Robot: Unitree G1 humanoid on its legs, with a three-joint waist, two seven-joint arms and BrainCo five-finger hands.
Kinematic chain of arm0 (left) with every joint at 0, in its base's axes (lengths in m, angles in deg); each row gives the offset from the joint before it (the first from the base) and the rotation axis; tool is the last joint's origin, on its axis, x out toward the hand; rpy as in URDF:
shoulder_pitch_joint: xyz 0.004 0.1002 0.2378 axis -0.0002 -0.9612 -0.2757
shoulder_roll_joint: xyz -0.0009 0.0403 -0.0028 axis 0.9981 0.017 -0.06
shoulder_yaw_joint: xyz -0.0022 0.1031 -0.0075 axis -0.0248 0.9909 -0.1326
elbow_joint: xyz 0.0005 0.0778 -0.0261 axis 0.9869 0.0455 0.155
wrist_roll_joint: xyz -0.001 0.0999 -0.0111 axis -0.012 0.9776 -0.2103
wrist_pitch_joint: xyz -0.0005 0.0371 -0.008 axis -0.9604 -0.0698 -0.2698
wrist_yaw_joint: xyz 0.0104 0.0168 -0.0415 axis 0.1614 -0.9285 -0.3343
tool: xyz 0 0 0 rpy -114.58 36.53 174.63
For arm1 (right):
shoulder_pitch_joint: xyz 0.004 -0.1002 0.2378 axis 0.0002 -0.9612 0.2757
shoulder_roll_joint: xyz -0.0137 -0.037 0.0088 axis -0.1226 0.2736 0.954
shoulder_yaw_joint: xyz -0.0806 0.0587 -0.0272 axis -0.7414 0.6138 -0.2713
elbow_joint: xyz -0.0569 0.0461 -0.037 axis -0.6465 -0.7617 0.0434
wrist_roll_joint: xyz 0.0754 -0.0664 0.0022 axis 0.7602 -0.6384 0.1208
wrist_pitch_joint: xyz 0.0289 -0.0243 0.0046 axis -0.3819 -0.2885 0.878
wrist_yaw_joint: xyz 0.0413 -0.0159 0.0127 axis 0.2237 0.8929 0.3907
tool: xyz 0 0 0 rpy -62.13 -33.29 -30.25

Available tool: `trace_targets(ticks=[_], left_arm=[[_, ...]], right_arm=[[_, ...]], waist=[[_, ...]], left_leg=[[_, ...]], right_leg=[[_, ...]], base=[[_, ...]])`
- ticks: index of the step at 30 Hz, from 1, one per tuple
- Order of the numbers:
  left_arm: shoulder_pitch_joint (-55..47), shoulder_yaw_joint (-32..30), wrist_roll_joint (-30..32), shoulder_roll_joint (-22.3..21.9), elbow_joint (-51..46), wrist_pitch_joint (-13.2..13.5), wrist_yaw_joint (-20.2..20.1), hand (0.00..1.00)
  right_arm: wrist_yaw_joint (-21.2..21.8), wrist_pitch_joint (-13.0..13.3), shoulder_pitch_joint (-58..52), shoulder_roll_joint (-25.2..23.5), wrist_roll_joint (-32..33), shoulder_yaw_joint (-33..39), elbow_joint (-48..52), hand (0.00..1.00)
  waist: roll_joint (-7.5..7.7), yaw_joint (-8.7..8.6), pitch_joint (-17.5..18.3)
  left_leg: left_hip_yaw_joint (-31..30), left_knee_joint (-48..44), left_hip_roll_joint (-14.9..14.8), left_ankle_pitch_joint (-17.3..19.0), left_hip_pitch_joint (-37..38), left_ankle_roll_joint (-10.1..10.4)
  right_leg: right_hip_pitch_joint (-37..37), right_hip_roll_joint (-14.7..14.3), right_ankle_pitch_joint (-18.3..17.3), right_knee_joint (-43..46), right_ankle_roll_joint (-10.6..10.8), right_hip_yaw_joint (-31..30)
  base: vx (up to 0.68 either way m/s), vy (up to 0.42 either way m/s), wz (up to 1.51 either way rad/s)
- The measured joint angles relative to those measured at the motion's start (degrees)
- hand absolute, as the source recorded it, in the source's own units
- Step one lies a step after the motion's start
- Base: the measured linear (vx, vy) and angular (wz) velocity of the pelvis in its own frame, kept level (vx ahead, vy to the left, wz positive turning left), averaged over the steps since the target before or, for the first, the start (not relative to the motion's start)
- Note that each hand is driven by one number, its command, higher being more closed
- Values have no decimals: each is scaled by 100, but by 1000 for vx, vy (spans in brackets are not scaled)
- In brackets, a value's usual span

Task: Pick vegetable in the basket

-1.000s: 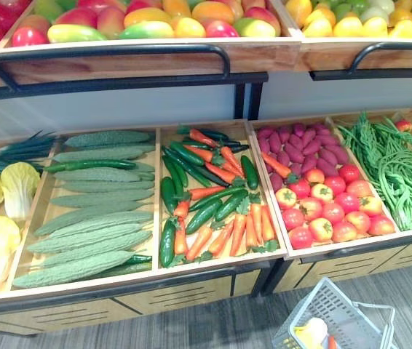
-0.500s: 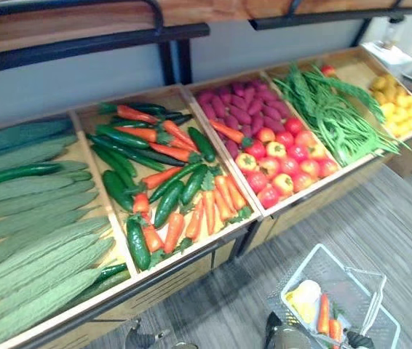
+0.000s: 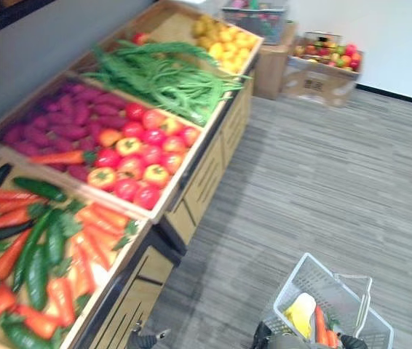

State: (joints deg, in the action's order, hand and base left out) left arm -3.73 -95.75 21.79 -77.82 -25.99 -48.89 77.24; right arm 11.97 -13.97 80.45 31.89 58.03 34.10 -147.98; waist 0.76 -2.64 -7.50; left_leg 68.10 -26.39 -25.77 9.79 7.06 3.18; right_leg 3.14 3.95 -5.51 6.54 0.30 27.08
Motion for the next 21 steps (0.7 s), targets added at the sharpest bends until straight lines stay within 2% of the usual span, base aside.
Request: trace_targets(ticks=[1, 3, 4, 5, 6, 7, 8, 9, 10, 11, 12, 13, 14, 15, 16, 17, 20, 21], left_arm=[[28, 10, 16, -59, -23, 7, -3, 0], [43, 70, 111, -77, -57, 4, 6, 0], [-4, 101, 168, -81, -31, -2, 14, 0], [-37, 111, 171, -66, -47, 7, 14, 0], [-49, 151, 171, -54, -69, 5, 22, 0], [-88, 272, 176, -57, -85, 10, 55, 0], [-135, 354, 182, -71, -86, 10, 78, 0], [-177, 405, 185, -85, -86, 12, 92, 0], [-226, 480, 184, -76, -70, 11, 111, 0], [-253, 519, 184, -70, -68, 14, 111, 0], [-265, 554, 184, -73, -67, 13, 108, 0], [-327, 626, 185, -114, -68, 19, 105, 0], [-333, 632, 194, -100, -29, 6, 90, 0], [-294, 667, 225, -51, -37, 9, 104, 0], [-263, 666, 231, -28, -47, 25, 97, 0], [-252, 648, 245, 14, -8, 34, 99, 0], [-300, 606, 393, 4, 6, 2, 96, 0], [-301, 601, 395, -2, 3, 2, 97, 0]], right_arm=[[-26, -1, -9, 4, 6, -30, 19, 100], [-68, 20, -13, 75, 0, -84, 79, 100], [-96, 26, 16, 82, -11, -108, 80, 100], [-109, 62, 36, 83, -7, -176, 120, 100], [-111, 94, 64, 101, -6, -245, 131, 100], [-131, 113, 129, 174, -8, -342, 128, 100], [-137, 114, 188, 226, -8, -462, 104, 100], [-135, 118, 230, 232, -9, -505, 100, 100], [-122, 164, 250, 227, -14, -634, 109, 100], [-95, 197, 241, 233, -19, -722, 113, 100], [-91, 210, 240, 237, -22, -723, 117, 100], [-76, 210, 189, 268, -28, -729, 121, 100], [-62, 201, 149, 226, -43, -751, 116, 100], [6, 204, -70, 192, -62, -789, 159, 100], [9, 198, -108, 192, -62, -786, 160, 100], [8, 199, -132, 193, -60, -701, 169, 100], [14, 205, -292, 166, -61, -691, 322, 100], [12, 211, -333, 148, -60, -695, 363, 100]], waist=[[36, -45, -25], [-56, -41, -84], [-141, -17, -44], [-84, 2, -76], [-33, 25, -109], [-36, 76, -120], [-37, 169, -120], [-37, 227, -120], [-43, 281, -122], [-86, 292, -143], [-131, 303, -163], [-277, 319, -175], [-270, 370, -164], [-184, 361, -67], [-115, 363, -116], [-94, 364, -131], [-118, 350, -119], [-119, 369, -116]], left_leg=[[-174, -103, -70, 142, -13, 226], [-262, -161, -129, -259, 8, 113], [-605, -432, -208, -369, 82, 127], [-1413, -802, -204, -538, -153, 21], [-1946, -789, -38, -396, -279, 79], [-3066, -469, 499, 39, -437, 160], [-3979, -83, 1063, 254, -512, 146], [-4363, 113, 1304, 337, -525, 134], [-5046, 472, 1678, 382, -617, 145], [-5630, 842, 1950, 371, -709, 184], [-5889, 1093, 2034, 364, -711, 189], [-6215, 1510, 2058, 279, -752, 59], [-6073, 1504, 2081, 354, -743, 81], [-6013, 1553, 2235, 386, -819, 47], [-5953, 1566, 2291, 403, -815, 17], [-5851, 1686, 2402, 401, -784, -9], [-5665, 1944, 2501, 278, -564, -217], [-5613, 1969, 2508, 276, -519, -219]], right_leg=[[-85, -32, 0, -38, -17, -159], [-140, -168, 2, -33, -38, -422], [-162, -228, 5, -39, -50, -678], [-199, -190, 27, -51, -84, -1015], [-203, -149, 44, -52, -95, -1172], [-184, -63, 90, -65, -61, -1578], [-142, -27, 170, -84, -23, -2025], [-135, -29, 223, -122, -11, -2239], [-140, -50, 263, -254, 8, -2601], [-125, -99, 313, -343, 55, -2877], [-100, -145, 314, -364, 58, -2992], [-69, -298, 317, -365, 78, -3121], [-61, -291, 372, -390, 148, -3205], [-17, -146, 488, -505, 325, -3226], [10, -77, 527, -502, 387, -3256], [80, 21, 551, -500, 427, -3343], [77, 90, 532, -446, 454, -3386], [88, 92, 523, -434, 466, -3387]], base=[[-77, -61, -63], [-80, -62, -87], [-32, -57, -116], [-13, -37, -117], [4, 68, -125], [-13, 132, -156], [-22, 170, -175], [-46, 175, -188], [-74, 197, -162], [-88, 209, -145], [-112, 233, -127], [-87, 197, -102], [16, 267, -90], [73, 216, -42], [108, 249, -29], [54, 171, -21], [149, 167, -24], [220, 105, -35]])
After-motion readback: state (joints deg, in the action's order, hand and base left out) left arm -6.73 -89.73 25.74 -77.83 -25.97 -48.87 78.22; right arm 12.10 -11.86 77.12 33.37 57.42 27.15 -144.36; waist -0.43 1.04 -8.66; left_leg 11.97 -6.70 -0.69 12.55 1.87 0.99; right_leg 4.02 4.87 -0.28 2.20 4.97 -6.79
